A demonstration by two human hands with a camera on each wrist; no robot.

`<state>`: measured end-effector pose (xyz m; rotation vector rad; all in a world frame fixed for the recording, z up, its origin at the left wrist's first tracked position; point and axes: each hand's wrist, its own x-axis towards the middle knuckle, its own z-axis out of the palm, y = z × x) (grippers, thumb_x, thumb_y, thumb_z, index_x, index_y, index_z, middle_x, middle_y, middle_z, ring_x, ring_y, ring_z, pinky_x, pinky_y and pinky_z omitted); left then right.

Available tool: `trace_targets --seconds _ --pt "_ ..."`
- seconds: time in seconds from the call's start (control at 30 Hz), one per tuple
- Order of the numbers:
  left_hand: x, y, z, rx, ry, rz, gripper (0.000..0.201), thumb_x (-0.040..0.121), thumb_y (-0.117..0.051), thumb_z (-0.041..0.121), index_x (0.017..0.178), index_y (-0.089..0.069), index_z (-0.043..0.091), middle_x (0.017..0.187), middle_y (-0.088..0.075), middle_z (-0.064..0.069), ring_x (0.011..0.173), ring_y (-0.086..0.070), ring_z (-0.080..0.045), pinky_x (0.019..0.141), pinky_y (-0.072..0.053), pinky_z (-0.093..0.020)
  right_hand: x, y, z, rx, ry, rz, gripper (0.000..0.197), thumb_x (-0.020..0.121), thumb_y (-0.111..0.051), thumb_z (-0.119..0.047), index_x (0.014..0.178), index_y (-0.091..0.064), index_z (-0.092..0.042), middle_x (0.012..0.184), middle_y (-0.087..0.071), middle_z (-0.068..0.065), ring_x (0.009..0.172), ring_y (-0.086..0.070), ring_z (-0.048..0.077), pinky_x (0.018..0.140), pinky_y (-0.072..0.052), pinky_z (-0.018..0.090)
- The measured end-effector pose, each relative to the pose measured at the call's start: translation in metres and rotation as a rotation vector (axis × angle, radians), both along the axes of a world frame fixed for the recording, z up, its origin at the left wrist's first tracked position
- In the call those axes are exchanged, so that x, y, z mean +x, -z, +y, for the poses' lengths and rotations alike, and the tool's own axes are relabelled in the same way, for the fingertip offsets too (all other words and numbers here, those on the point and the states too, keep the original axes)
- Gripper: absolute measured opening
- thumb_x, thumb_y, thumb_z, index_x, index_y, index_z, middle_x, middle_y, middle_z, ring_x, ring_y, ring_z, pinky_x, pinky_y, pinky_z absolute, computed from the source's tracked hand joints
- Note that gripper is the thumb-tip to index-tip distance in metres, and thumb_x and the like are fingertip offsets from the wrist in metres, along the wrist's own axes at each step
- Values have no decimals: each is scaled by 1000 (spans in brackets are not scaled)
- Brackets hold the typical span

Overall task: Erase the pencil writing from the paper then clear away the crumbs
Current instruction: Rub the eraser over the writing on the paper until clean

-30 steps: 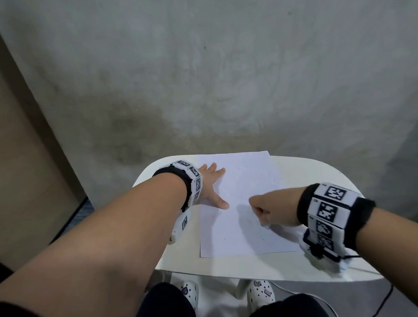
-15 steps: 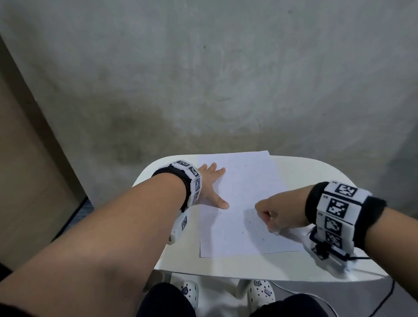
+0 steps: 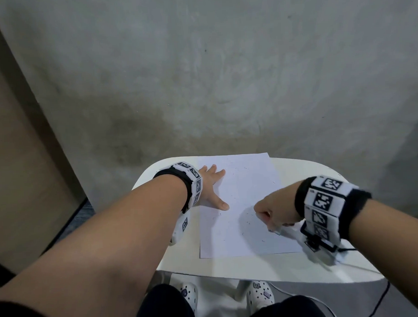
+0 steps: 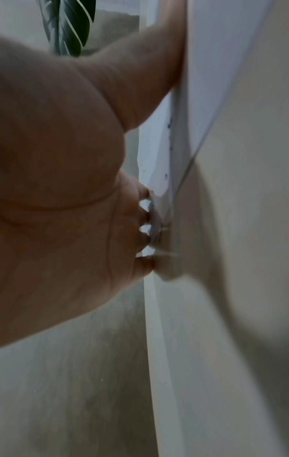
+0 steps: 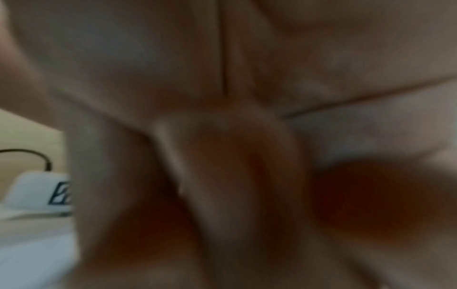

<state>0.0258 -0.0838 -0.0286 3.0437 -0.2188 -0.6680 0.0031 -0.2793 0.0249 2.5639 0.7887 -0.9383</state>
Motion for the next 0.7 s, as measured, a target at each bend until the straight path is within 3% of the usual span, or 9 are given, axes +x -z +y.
trace_targets --seconds 0.07,0.17,0.23,0.37,0.43,0.57,0.7 --pt "-1 -1 0 -2 2 -5 109 79 -57 68 153 12 28 162 15 1 150 9 -21 120 -5 -49 8 1 9 47 21 -47 10 87 -51 -11 84 -49 -20 77 -61 -10 61 -50 11 60 -39 25" --pt "-1 -1 0 -6 4 2 109 79 -58 68 153 12 27 162 15 1 150 10 -22 120 -5 -49 15 13 14 246 65 -211 5 91 -45 -14 88 -45 -17 98 -66 -2 79 -56 19 77 -45 31" --pt "-1 -1 0 -5 3 0 109 79 -58 68 153 12 27 162 16 1 150 10 -22 120 -5 -50 11 16 7 276 58 -197 5 93 -46 -17 89 -43 -17 104 -67 4 88 -57 24 83 -45 35" --pt "-1 -1 -1 -6 1 -4 109 79 -58 68 153 12 28 162 16 2 150 10 -21 119 -4 -49 -1 5 -10 46 22 14 11 89 -54 -23 84 -44 -22 78 -57 -5 67 -46 16 62 -36 27" --pt "-2 -1 -1 -1 2 -10 108 80 -57 67 153 12 28 162 16 2 150 9 -21 119 -5 -49 1 2 -7 20 33 16 9 86 -55 -20 82 -47 -23 69 -57 -7 60 -46 14 59 -36 27" --pt "-1 0 -1 15 4 -14 108 80 -56 68 154 12 27 162 15 1 150 9 -22 120 -6 -49 12 9 6 309 121 -162 13 88 -39 -6 88 -46 -17 97 -66 -4 82 -54 17 75 -42 28" --pt "-1 -1 -3 31 5 -2 108 80 -56 68 153 13 27 161 16 1 150 9 -21 119 -6 -49 11 13 -7 250 68 -117 7 91 -44 -13 88 -43 -19 102 -67 0 82 -50 20 77 -41 31"
